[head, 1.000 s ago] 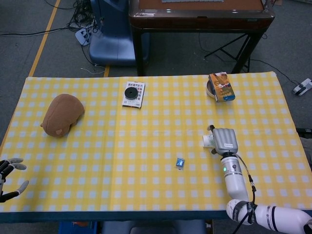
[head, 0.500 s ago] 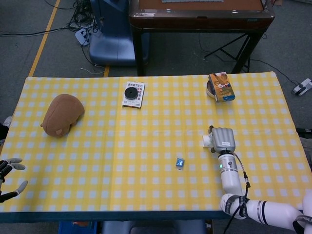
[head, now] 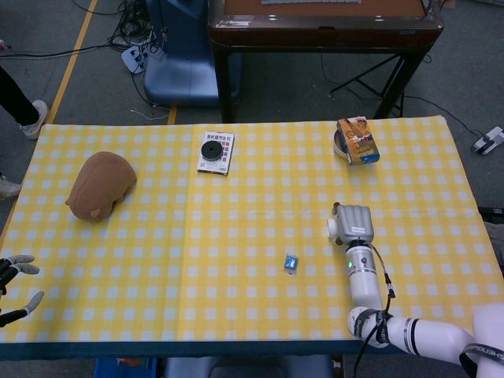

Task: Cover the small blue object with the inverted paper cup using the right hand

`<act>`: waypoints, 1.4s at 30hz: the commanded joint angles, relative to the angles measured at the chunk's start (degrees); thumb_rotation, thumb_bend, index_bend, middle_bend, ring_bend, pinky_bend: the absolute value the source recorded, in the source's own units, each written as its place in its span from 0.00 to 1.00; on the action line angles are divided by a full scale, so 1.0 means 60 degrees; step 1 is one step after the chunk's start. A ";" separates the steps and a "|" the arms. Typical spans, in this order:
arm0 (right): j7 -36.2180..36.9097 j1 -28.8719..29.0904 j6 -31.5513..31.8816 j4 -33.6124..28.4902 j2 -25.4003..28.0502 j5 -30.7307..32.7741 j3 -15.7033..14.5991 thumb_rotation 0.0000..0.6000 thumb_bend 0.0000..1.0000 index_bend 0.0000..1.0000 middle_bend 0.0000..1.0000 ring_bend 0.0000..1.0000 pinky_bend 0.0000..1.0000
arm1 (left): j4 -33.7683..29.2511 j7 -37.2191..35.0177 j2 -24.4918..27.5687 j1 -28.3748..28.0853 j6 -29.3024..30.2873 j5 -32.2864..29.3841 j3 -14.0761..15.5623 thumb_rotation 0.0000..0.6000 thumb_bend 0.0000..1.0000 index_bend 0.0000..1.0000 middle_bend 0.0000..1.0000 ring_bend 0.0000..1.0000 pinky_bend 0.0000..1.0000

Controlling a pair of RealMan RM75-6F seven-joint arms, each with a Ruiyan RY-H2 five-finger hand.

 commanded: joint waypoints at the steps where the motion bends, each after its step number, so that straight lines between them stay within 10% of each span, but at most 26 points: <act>1: 0.0020 0.0050 -0.0043 0.0117 -0.0102 -0.0015 -0.0021 1.00 0.00 0.36 1.00 0.99 1.00 | -0.0005 -0.0010 0.0008 0.0002 0.0002 0.0018 0.0007 1.00 0.26 0.51 0.32 0.29 0.59; 26: 0.0838 -0.0143 0.0045 0.0080 -0.0129 -0.0789 -0.0026 1.00 0.06 0.55 1.00 1.00 1.00 | 0.0013 -0.0300 0.0114 -0.0001 -0.0048 0.0087 0.0064 1.00 0.26 0.51 0.32 0.29 0.59; 42: 0.6801 -0.1934 -0.0400 -0.2527 0.1501 -0.5060 -0.0215 1.00 0.08 0.55 1.00 1.00 1.00 | -0.0081 -0.0011 0.0074 -0.0038 -0.0109 0.0241 0.0141 1.00 0.26 0.51 0.32 0.29 0.59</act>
